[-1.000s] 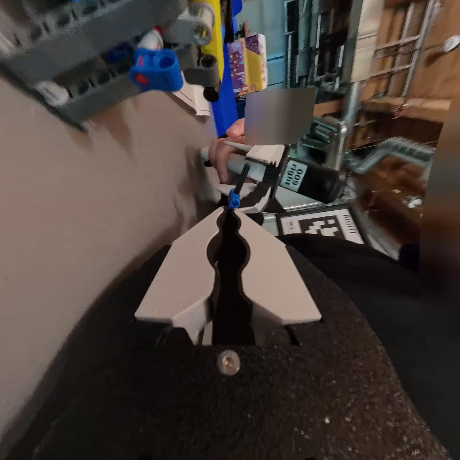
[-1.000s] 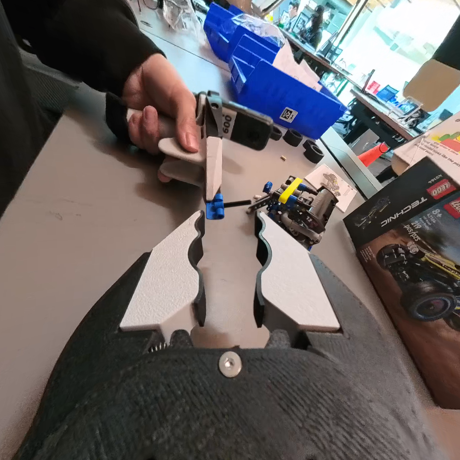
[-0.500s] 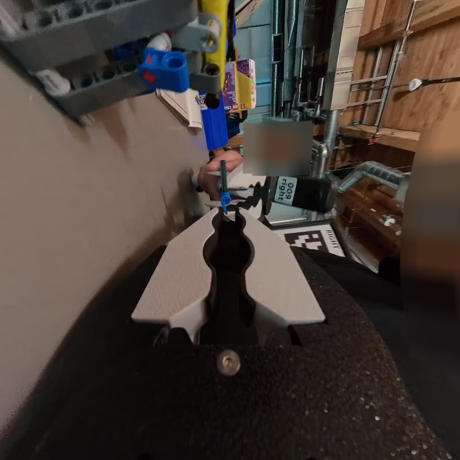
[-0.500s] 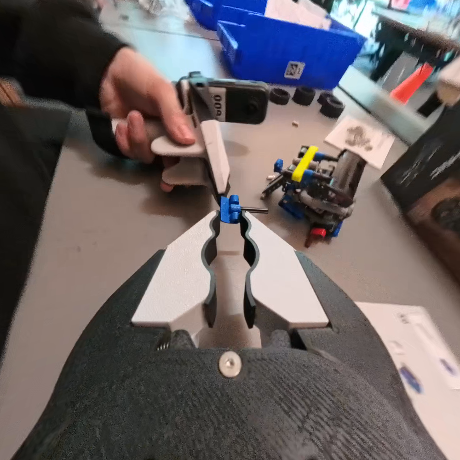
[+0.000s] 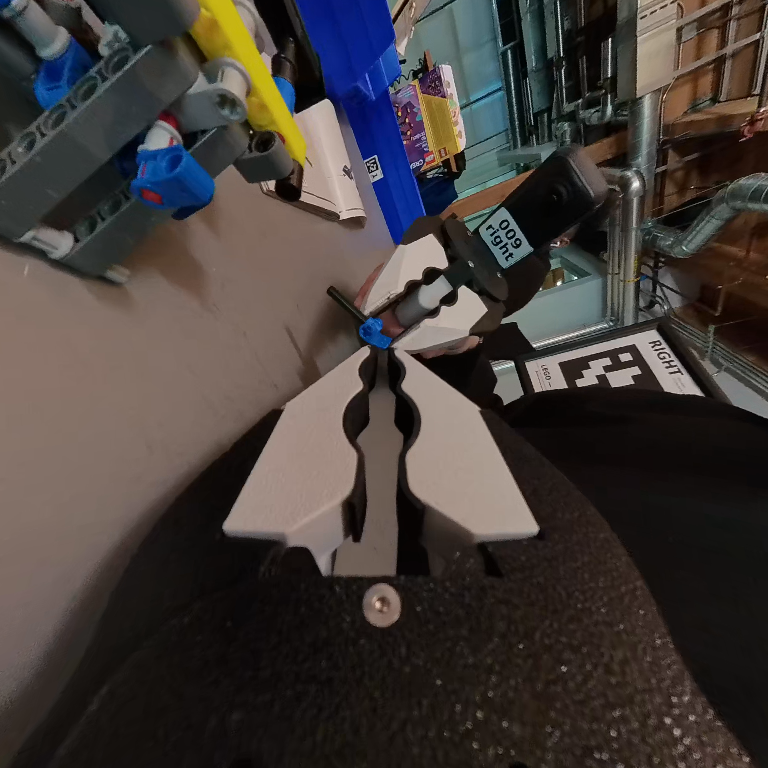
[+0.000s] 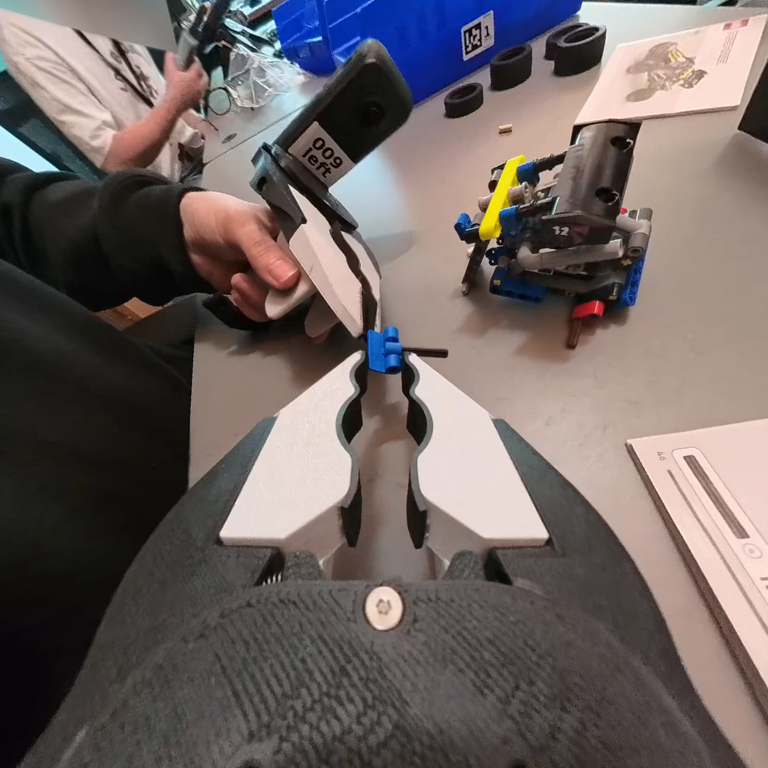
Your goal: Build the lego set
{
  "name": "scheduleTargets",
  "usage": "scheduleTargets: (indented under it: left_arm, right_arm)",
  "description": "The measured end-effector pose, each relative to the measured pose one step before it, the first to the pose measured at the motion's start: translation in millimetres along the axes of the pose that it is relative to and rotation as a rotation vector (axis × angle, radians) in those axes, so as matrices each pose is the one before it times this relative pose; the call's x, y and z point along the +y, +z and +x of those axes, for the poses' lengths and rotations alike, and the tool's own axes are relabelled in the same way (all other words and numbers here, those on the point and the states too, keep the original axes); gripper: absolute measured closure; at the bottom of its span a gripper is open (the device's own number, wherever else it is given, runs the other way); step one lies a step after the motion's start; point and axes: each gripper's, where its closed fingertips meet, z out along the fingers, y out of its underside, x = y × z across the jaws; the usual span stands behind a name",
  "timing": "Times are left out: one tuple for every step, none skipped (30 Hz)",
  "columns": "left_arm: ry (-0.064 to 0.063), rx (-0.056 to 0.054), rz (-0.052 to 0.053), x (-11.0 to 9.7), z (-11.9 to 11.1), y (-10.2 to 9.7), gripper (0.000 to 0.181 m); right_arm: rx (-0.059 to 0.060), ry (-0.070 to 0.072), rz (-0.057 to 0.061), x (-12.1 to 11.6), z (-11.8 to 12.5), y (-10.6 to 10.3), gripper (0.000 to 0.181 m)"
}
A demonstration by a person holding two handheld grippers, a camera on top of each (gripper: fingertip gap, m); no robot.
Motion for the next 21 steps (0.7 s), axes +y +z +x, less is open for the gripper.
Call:
scheduleTargets:
  left_arm:
    - [0.0205, -0.0046, 0.0055, -1.06, 0.77, -0.54, 0.179]
    - [0.0245, -0.0018, 0.0105, -1.88, 2.01, -0.74, 0.179]
    - [0.0271, 0.0028, 0.0153, -2.64, 3.10, -0.87, 0.178]
    - [0.0292, 0.0054, 0.0165, -2.83, 3.82, -0.70, 0.177]
    - [0.0276, 0.0016, 0.0122, -2.14, 3.25, -0.16, 0.175]
    - [0.0278, 0.0018, 0.0070, -1.31, 3.12, 0.53, 0.172]
    - [0.0300, 0.0085, 0.0050, -0.79, 4.15, 1.30, 0.168]
    - [0.0261, 0.0105, 0.0061, -0.76, 4.49, 2.44, 0.165]
    - [0.0168, 0.0090, 0.0090, -1.17, 4.02, 3.30, 0.159]
    - [0.0094, 0.0143, 0.0084, -1.11, 4.42, 4.33, 0.151]
    - [0.0031, 0.0241, 0.0044, -0.45, 5.14, 4.90, 0.146]
    - [-0.0071, 0.0305, 0.0010, 0.08, 5.18, 5.37, 0.142]
    - [-0.0211, 0.0355, -0.0014, 0.51, 4.79, 5.55, 0.138]
    - [-0.0348, 0.0378, -0.0062, 1.28, 4.00, 5.80, 0.134]
    - [-0.0385, 0.0366, -0.0099, 1.84, 3.12, 5.69, 0.131]
    - [-0.0296, 0.0401, -0.0071, 1.85, 3.58, 5.51, 0.130]
    - [-0.0234, 0.0478, -0.0003, 1.12, 4.93, 5.39, 0.129]
    - [-0.0274, 0.0450, 0.0010, 0.91, 4.73, 5.12, 0.130]
    - [-0.0254, 0.0366, -0.0030, 1.22, 3.56, 5.04, 0.129]
    - [-0.0159, 0.0308, -0.0045, 1.29, 2.96, 4.55, 0.129]
    - [-0.0077, 0.0221, -0.0010, 0.64, 2.02, 3.64, 0.129]
  right_arm:
    - [0.0136, -0.0322, 0.0177, -2.52, -0.41, -0.98, 0.167]
    - [0.0257, -0.0515, 0.0350, -4.93, -0.57, -1.72, 0.167]
    - [0.0431, -0.0477, 0.0319, -4.52, 1.37, -2.25, 0.167]
    - [0.0348, -0.0504, 0.0254, -3.57, 0.48, -2.58, 0.167]
    - [0.0207, -0.0620, 0.0357, -4.52, -1.91, -3.07, 0.167]
    - [0.0279, -0.0590, 0.0445, -5.54, -0.98, -3.70, 0.167]
    - [0.0313, -0.0419, 0.0319, -3.48, 0.56, -3.80, 0.167]
    - [0.0072, -0.0327, 0.0243, -2.38, -1.81, -3.44, 0.167]
    - [0.0091, -0.0307, 0.0341, -4.29, -1.55, -3.80, 0.167]
    - [0.0215, -0.0338, 0.0396, -4.97, 0.39, -4.19, 0.167]
    - [0.0154, -0.0357, 0.0359, -4.62, -0.14, -3.97, 0.167]
    - [0.0046, -0.0377, 0.0308, -4.36, -1.21, -3.73, 0.167]
    - [0.0072, -0.0436, 0.0306, -4.79, -0.72, -3.62, 0.167]
    - [0.0004, -0.0500, 0.0339, -5.48, -1.75, -3.49, 0.167]
    - [0.0084, -0.0433, 0.0242, -4.11, -0.12, -2.75, 0.167]
    - [0.0043, -0.0313, 0.0018, -0.55, 0.17, -1.67, 0.167]
    - [-0.0064, -0.0263, -0.0070, 1.37, -1.10, -1.06, 0.167]
    - [-0.0041, -0.0271, -0.0080, 1.76, -0.82, -0.82, 0.167]
    - [0.0034, -0.0290, -0.0072, 1.52, 0.01, -0.61, 0.167]
    - [-0.0002, -0.0255, 0.0022, 0.14, -0.50, -0.72, 0.167]
    - [-0.0087, -0.0133, 0.0124, -1.32, -1.48, -0.85, 0.168]
